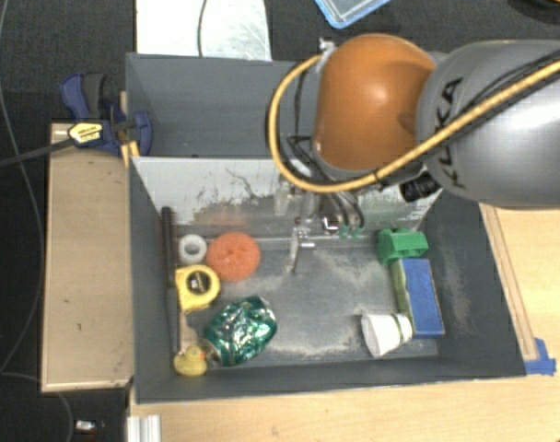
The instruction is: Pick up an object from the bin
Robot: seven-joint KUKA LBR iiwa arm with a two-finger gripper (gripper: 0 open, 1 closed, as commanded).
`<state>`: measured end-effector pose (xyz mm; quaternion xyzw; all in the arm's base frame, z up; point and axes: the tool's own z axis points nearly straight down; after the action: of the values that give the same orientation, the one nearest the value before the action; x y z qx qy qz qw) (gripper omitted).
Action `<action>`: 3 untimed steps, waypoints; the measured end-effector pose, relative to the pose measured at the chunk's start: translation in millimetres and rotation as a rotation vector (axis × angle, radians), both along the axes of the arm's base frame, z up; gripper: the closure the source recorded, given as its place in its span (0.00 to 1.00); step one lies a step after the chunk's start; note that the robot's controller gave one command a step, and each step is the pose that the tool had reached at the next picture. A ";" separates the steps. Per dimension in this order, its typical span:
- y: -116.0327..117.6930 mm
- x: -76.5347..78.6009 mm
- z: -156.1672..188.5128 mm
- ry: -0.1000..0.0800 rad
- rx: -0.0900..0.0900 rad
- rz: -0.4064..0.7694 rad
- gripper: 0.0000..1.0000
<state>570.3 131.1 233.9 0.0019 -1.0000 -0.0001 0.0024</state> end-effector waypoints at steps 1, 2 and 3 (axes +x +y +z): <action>-0.9 1.4 4.9 -0.008 0.001 -0.004 0.00; -30.7 -7.3 -18.9 -0.013 0.004 -0.123 0.00; -58.9 -37.7 -45.6 -0.007 -0.001 -0.210 0.00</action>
Offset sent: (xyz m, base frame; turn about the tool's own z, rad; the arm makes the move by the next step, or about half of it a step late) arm -0.0252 -0.0917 -0.0676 0.3457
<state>532.6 72.2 188.3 -0.1028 -0.9947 0.0000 -0.0014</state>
